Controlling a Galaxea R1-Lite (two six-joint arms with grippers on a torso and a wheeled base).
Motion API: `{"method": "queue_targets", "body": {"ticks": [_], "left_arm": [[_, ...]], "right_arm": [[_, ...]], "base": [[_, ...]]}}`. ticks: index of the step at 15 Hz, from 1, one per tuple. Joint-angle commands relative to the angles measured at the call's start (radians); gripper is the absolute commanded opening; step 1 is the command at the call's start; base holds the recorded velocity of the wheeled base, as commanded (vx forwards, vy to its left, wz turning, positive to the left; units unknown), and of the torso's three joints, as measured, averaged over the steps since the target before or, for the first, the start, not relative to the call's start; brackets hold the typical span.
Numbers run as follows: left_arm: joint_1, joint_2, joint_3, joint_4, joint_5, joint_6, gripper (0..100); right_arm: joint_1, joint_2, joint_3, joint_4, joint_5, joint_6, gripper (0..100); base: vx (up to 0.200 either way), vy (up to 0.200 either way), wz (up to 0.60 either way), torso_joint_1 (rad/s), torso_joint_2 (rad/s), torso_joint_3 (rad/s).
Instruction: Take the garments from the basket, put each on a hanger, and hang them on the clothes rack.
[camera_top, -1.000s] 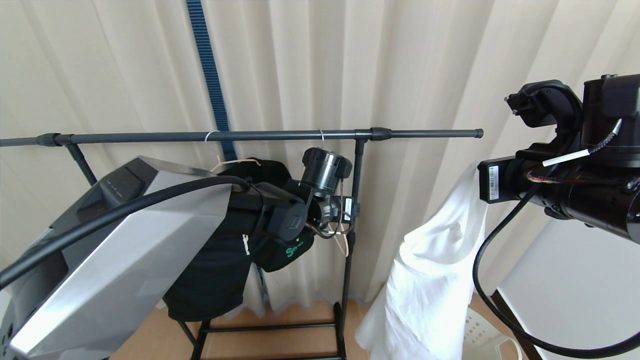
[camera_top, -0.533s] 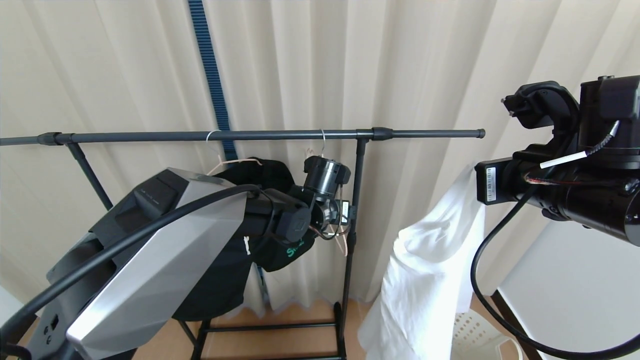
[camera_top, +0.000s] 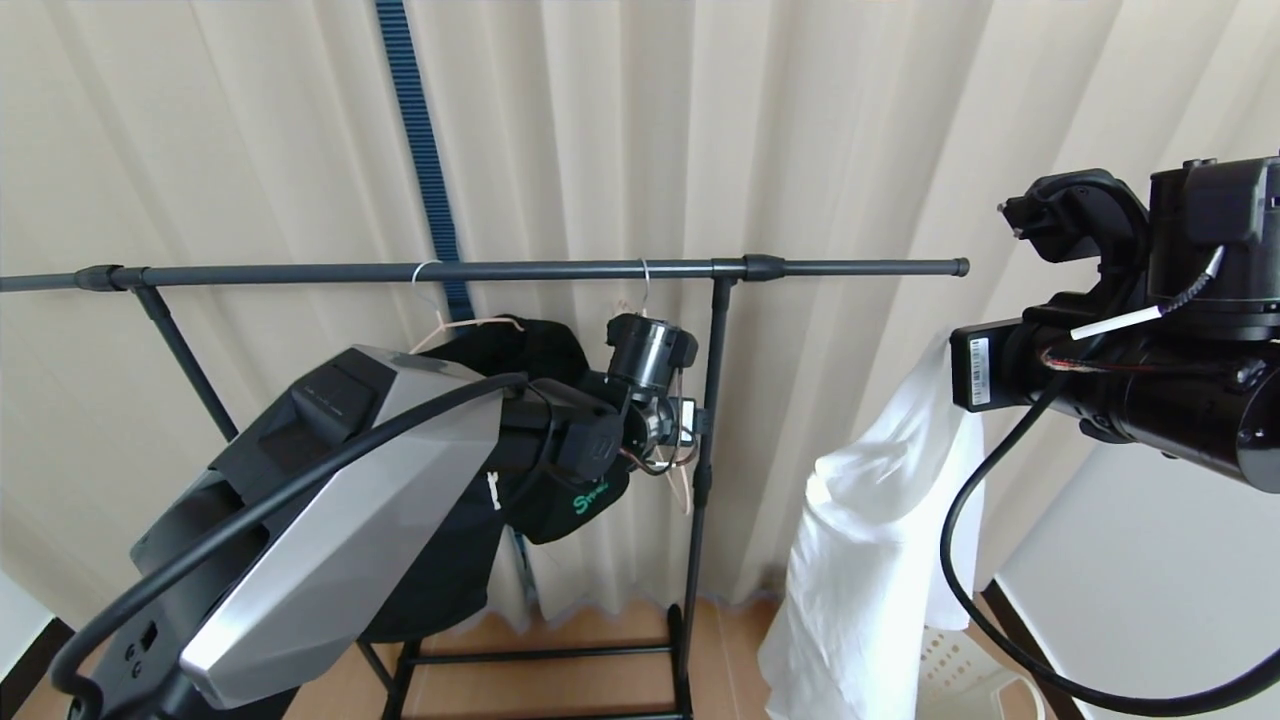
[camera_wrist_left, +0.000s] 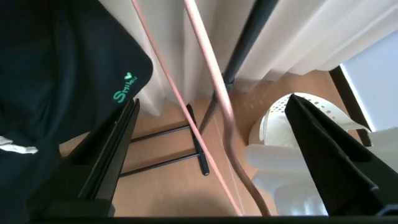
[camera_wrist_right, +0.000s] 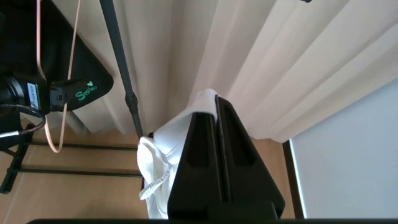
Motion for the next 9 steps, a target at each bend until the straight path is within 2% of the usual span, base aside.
{"method": "queue_targets", "body": {"ticks": [1,3,4,9], "left_arm": [[0.001,0.011,-0.004,-0.001,0.0,-0.001,100],[0.001,0.011,-0.004,-0.001,0.0,-0.001,100],[0.001,0.011,-0.004,-0.001,0.0,-0.001,0],[0.004,-0.002,0.006,-0.001,0.04,0.001,0]], "right_arm": [[0.0,0.002,0.0,0.0,0.001,0.0,0],[0.0,0.002,0.0,0.0,0.001,0.0,0],[0.0,0.002,0.0,0.0,0.001,0.0,0],[0.0,0.002,0.0,0.0,0.001,0.0,0]], "base": [[0.0,0.0,0.0,0.0,0.0,0.0],[0.0,0.0,0.0,0.0,0.0,0.0],[0.0,0.0,0.0,0.0,0.0,0.0],[0.0,0.0,0.0,0.0,0.0,0.0]]}}
